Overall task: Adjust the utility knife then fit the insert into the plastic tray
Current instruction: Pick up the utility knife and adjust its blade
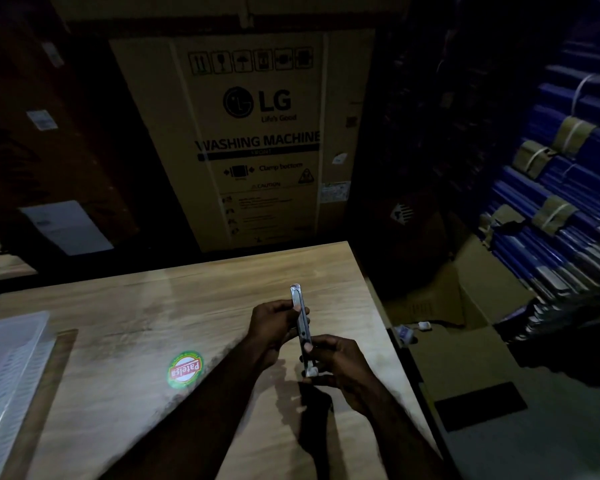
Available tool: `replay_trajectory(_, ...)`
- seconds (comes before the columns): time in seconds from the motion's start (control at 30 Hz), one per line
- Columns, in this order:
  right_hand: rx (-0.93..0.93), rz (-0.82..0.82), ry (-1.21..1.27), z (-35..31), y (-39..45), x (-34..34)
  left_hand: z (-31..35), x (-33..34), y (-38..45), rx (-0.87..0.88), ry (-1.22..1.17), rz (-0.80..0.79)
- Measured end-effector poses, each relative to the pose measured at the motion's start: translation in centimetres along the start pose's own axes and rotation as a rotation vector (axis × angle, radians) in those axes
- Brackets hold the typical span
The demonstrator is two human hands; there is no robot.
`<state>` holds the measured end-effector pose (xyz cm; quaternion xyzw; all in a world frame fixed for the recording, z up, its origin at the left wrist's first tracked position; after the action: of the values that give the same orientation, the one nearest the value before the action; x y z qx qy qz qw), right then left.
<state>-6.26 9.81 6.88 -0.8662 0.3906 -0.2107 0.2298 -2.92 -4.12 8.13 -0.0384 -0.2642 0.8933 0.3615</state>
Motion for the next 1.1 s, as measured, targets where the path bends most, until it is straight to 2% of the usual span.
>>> replay_trajectory(0.27, -0.046, 0.022, -0.039, 0.5, 0.3, 0.2, -0.2, -0.1, -0.2, 0.014, 0.018, 0.0)
replay_trajectory(0.57, -0.116, 0.122, -0.152, 0.9, 0.5, 0.5, -0.4, 0.0, -0.5, 0.022, 0.025, 0.017)
replay_trajectory(0.87, -0.109, 0.097, -0.252, 0.4, 0.7, 1.3, 0.2, -1.0, -0.7, 0.025, 0.01, 0.051)
replay_trajectory(1.1, -0.266, 0.148, -0.517, -0.7, 0.7, 3.5, 1.7, -3.0, -1.0, 0.064, 0.015, 0.101)
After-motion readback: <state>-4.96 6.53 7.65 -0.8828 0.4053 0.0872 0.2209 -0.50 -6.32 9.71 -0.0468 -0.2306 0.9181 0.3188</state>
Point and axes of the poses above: each hand's wrist, its own y-axis towards the middle knuckle, its own x-axis out of the palm, z = x × y, the point moved 2 cm from there along y, towards the middle knuckle, and after that the axes turned 2 degrees about z, right-handed, at the moved point
